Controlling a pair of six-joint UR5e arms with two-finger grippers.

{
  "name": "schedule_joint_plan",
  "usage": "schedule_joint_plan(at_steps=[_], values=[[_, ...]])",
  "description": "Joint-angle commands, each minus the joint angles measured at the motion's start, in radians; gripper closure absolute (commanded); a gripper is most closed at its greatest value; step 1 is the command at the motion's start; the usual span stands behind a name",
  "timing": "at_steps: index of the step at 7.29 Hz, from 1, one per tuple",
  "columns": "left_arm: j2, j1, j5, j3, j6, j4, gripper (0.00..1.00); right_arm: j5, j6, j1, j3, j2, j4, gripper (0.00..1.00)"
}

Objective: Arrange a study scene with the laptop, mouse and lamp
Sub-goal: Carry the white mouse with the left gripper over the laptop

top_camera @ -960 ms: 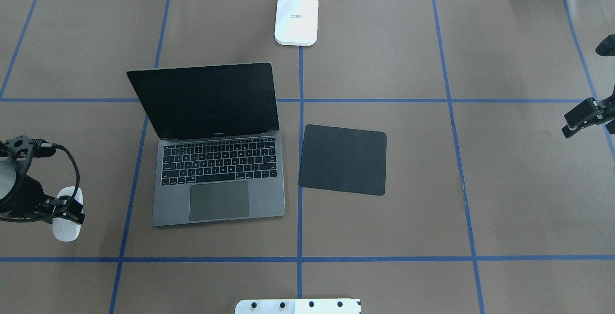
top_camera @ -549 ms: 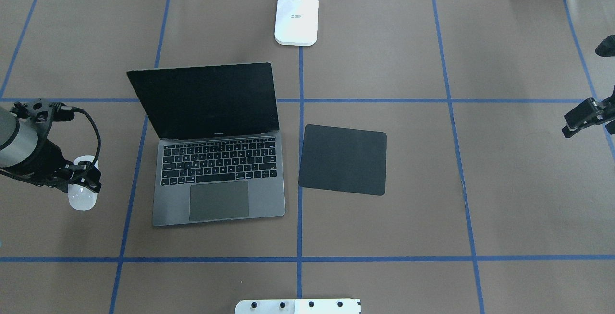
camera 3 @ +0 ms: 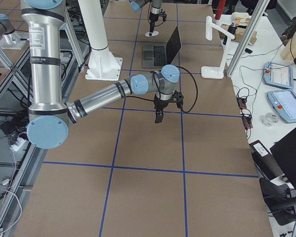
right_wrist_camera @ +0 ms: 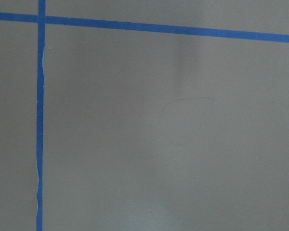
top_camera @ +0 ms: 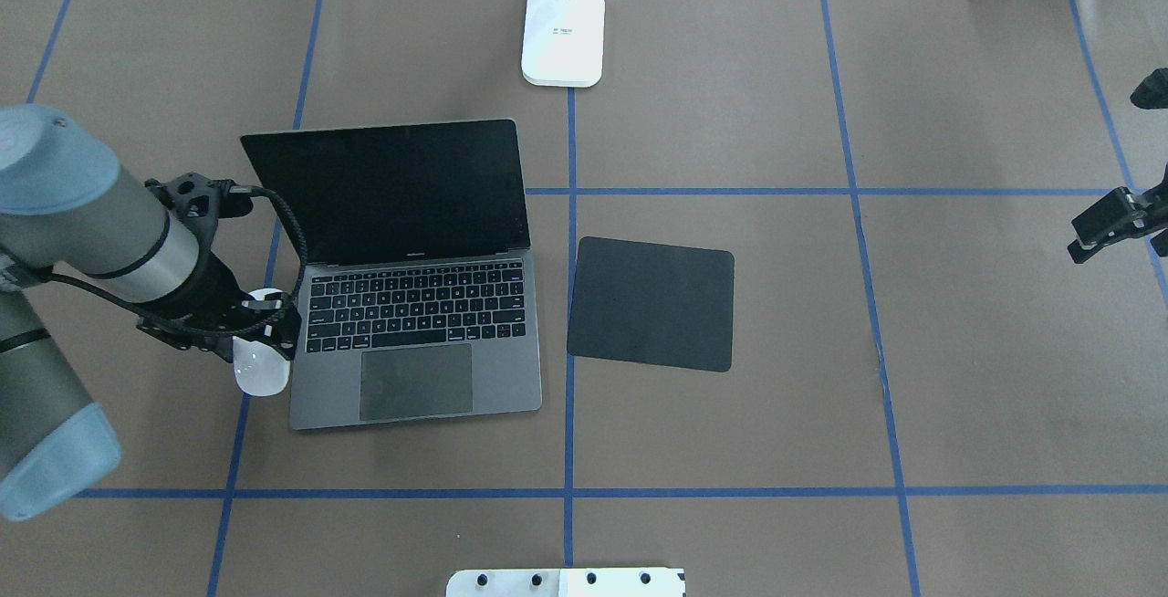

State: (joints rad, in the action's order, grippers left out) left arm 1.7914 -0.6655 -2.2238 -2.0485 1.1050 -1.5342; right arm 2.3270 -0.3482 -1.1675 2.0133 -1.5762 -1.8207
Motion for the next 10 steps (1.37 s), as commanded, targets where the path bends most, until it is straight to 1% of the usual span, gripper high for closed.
schedule_joint_plan(at_steps=[1, 2, 4, 6, 10], values=[[0.110, 0.108, 0.004, 0.017, 0.146, 0.016, 0.86, 0.000, 0.000, -0.001, -0.002, -0.002, 0.000, 0.00], [0.158, 0.122, 0.004, 0.040, 0.191, 0.017, 0.86, 0.000, 0.000, -0.001, -0.004, -0.004, 0.000, 0.00], [0.296, 0.142, 0.004, 0.149, 0.261, 0.017, 0.86, 0.000, 0.000, -0.001, -0.004, -0.004, 0.000, 0.00], [0.376, 0.147, 0.004, 0.198, 0.276, 0.022, 0.86, 0.000, 0.000, -0.001, -0.004, -0.004, -0.002, 0.00], [0.632, 0.165, 0.036, 0.442, 0.341, 0.014, 0.86, -0.002, 0.000, -0.001, -0.008, -0.004, -0.003, 0.00]])
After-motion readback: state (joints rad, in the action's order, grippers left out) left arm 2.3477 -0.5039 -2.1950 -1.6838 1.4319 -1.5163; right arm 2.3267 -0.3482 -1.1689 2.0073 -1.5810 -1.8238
